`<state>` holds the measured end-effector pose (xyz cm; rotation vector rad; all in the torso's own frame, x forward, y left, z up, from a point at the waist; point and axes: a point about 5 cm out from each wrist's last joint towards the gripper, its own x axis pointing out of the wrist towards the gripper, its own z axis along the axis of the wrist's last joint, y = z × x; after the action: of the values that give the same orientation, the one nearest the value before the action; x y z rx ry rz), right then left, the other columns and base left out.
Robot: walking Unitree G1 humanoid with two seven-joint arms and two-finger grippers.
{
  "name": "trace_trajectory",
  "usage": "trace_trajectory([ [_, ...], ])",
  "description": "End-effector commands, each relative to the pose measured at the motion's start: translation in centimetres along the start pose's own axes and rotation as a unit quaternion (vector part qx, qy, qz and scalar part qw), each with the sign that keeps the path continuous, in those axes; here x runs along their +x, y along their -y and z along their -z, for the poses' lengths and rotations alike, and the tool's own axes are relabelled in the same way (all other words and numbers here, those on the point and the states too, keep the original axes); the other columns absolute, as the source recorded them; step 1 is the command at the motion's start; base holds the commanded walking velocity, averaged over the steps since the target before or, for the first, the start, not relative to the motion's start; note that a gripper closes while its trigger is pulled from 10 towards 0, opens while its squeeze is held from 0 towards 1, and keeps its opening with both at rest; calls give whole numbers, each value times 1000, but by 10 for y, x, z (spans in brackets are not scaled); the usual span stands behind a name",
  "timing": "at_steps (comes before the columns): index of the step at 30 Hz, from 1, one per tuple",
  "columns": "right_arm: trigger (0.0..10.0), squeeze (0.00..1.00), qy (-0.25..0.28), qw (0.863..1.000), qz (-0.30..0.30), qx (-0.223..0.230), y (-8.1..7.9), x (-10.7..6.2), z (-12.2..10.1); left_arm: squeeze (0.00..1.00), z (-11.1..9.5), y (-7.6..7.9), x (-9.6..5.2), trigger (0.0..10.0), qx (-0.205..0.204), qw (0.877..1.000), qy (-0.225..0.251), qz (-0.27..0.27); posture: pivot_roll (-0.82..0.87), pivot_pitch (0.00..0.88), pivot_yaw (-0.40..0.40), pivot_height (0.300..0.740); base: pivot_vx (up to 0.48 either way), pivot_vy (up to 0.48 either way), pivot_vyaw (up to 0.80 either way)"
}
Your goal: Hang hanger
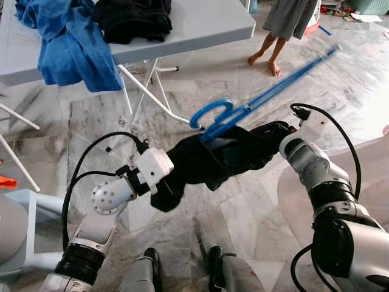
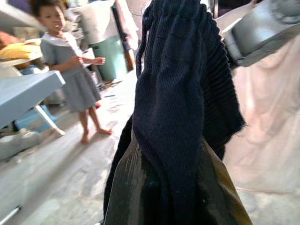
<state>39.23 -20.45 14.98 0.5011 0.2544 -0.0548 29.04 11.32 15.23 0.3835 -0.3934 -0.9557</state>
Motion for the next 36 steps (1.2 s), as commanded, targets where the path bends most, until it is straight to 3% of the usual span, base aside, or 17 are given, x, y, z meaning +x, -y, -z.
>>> trace_trajectory([
  [1,0,0,-2,1000,1,-14,2,0,-4,0,-2,0,-2,0,-4,1000,6,-8,-92,271,-53,740,0,0,0],
  [3,0,0,-8,1000,-12,-27,0,0,-2,0,2,-4,-3,0,-8,999,0,-34,-95,272,-52,740,0,0,0],
  [4,3176,0,-14,999,-26,-45,-3,0,1,0,4,-7,-3,0,-7,999,-2,-52,-96,272,-52,740,0,0,0],
  [5,3176,0,-21,997,-41,-64,-6,0,5,0,5,-10,-3,0,-5,998,-3,-69,-96,272,-52,740,0,0,0],
  [6,10000,0,-26,995,-47,-78,-7,0,8,0,5,-12,-3,0,-3,997,-4,-78,-97,273,-52,740,0,0,0],
  [8,10000,0,-35,989,-68,-125,-10,-1,15,0,4,-16,-3,0,3,995,-3,-101,-98,274,-52,740,0,0,0],
  [9,10000,725,-39,983,-80,-160,-11,-2,20,0,4,-20,-3,0,4,993,-2,-117,-98,274,-52,740,0,0,0],
  [10,10000,1000,-42,981,-82,-170,-10,-3,22,0,4,-22,-3,0,3,992,-2,-126,-98,274,-52,740,0,0,0],
  [14,10000,1000,-32,970,-88,-223,-10,-4,22,0,4,-26,-2,0,2,989,-3,-150,-98,276,-52,740,0,0,0],
  [19,10000,1000,-39,960,-135,-242,-11,-7,17,0,5,-29,-2,0,9,987,-9,-163,-99,278,-47,740,0,0,0],
  [22,10000,1000,-66,947,-192,-250,-14,-13,20,0,6,-31,-2,0,10,986,-12,-168,-99,278,-47,740,0,0,0],
  [26,10000,1000,-53,929,-232,-283,-12,-19,15,0,4,-36,-1,0,15,985,-11,-173,-99,278,-47,740,0,0,0],
  [32,10000,1000,-40,924,-247,-290,-8,-25,7,0,0,-46,-1,0,27,984,-10,-177,-99,279,-45,740,0,0,0],
  [36,10000,1000,-37,903,-302,-304,-11,-33,7,0,-3,-56,1,0,38,984,-9,-175,-97,276,-42,740,0,0,0],
])
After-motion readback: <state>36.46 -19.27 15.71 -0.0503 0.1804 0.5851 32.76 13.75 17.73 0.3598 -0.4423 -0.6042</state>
